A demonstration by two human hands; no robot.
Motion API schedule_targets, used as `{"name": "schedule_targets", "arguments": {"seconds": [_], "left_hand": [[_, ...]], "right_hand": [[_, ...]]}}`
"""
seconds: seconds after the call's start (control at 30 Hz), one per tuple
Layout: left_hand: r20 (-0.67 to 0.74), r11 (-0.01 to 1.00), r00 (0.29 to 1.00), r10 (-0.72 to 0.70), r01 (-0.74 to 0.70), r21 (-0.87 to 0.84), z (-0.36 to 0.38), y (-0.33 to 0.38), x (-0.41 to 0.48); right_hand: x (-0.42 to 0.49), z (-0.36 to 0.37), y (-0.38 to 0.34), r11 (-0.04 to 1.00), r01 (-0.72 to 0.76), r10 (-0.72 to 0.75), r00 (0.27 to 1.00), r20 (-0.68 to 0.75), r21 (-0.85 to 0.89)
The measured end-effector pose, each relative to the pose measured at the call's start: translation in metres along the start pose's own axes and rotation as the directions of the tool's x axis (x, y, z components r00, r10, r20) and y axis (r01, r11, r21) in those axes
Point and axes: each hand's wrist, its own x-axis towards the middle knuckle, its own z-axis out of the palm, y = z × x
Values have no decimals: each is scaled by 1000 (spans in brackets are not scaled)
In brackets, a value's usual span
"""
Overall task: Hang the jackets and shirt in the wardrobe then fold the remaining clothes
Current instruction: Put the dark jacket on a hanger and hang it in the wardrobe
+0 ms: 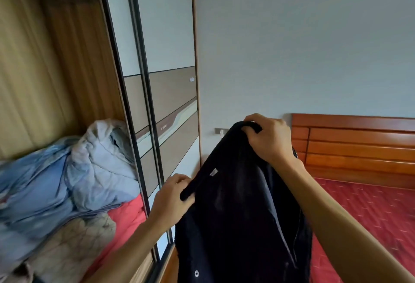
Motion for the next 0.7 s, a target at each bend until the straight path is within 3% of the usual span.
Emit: {"name": "schedule_targets", "arguments": {"seconds": [0.1,0.2,0.27,0.33,0.4,0.47,0.53,0.6,0.7], "left_hand": [[-46,998,998,-38,41,57,0,-38,3],[13,945,980,-200,196,-263,-23,-55,13],[165,786,953,-253,302,-539,-47,-66,21],[237,688,939,-250,344,-639,-67,-78,27],[185,681,953,-241,302,-667,-78,-84,37],[3,801,980,-198,164,-576,-83,-92,51],[-132,966,991,-24,-11,-258,-88,-102,64],[-72,992,991,112,-107,60,-95,-118,76],[17,932,998,58,-60,357,-116,-144,101]], "right_hand": [[16,22,-6,999,35,-35,999,-7,9],[32,44,-7,999,29,-29,1000,0,20],[45,57,1,999,-11,12,1000,-9,42],[57,73,9,997,-60,58,998,23,47],[69,94,15,996,-79,77,995,69,30],[82,116,19,994,-106,102,989,104,33],[95,138,23,993,-115,109,986,125,42],[109,157,28,995,-87,81,987,139,42],[135,185,32,1000,-16,11,988,153,27]]}}
